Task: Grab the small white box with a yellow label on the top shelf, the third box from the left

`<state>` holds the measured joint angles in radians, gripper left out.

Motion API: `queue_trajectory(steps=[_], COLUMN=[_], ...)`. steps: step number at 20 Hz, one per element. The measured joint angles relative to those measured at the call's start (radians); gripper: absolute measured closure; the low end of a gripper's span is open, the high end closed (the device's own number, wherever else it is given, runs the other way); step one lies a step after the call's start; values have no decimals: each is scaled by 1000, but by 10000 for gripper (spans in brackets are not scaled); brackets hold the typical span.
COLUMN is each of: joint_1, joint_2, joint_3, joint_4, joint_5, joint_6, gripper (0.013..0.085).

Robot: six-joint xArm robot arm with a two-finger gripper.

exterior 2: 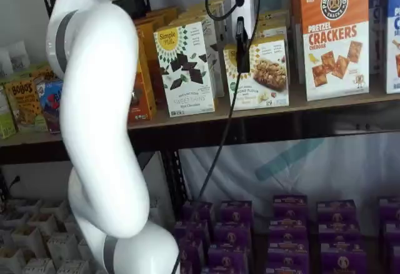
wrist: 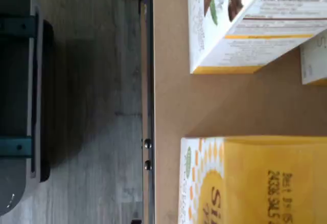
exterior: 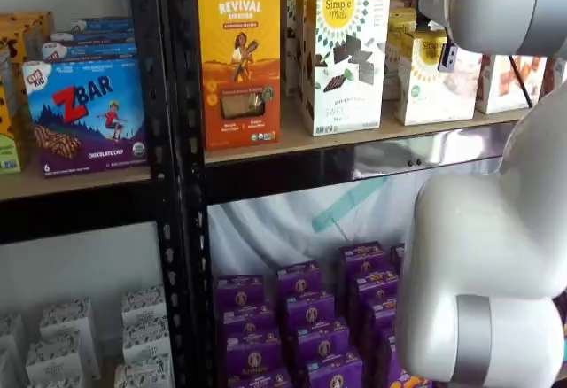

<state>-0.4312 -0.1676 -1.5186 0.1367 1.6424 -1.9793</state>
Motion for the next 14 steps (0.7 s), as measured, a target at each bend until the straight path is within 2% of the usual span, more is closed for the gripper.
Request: queue_trajectory(steps=[9, 11, 14], joint_1=[-6, -8, -11], joint_2=[-31, -37, -43], joint_3=[53, 61, 70], joint_4=[29, 32, 39], joint_5=[-54, -61, -66], joint_6=[-6, -8, -11], gripper=[130, 210, 250])
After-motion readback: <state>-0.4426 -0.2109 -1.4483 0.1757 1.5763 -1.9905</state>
